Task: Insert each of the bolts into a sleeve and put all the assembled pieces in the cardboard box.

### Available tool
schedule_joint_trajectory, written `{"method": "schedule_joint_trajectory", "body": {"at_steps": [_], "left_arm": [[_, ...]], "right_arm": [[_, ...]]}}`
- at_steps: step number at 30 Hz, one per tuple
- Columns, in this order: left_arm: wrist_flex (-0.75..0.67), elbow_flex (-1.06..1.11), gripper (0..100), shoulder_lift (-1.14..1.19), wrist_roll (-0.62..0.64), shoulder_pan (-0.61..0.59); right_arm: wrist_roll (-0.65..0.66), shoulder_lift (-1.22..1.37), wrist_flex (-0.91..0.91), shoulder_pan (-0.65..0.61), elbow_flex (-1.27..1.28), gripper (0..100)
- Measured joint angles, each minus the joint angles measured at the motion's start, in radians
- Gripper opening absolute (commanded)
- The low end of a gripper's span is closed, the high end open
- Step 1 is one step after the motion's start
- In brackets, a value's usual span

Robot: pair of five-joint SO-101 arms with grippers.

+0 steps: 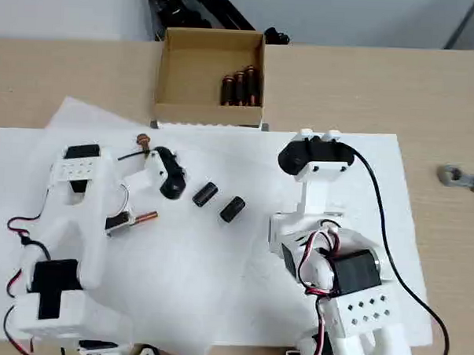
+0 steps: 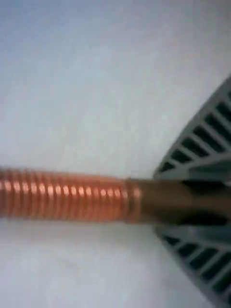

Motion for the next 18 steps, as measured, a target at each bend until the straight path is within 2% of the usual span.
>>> {"method": "schedule_joint_trajectory", "body": {"at_steps": [11, 15, 18], "left_arm": [[0.272, -0.265, 12, 0.003, 0.120, -0.008], [0.318, -0.333, 12, 0.003, 0.275, -0.008], [0.325, -0.353, 11, 0.003, 0.474, -0.008]], "right_arm": [[0.000, 0.000, 0.000, 0.000, 0.000, 16.5], [0.000, 0.000, 0.000, 0.000, 0.000, 16.5], [0.000, 0.000, 0.000, 0.000, 0.000, 16.5]]}}
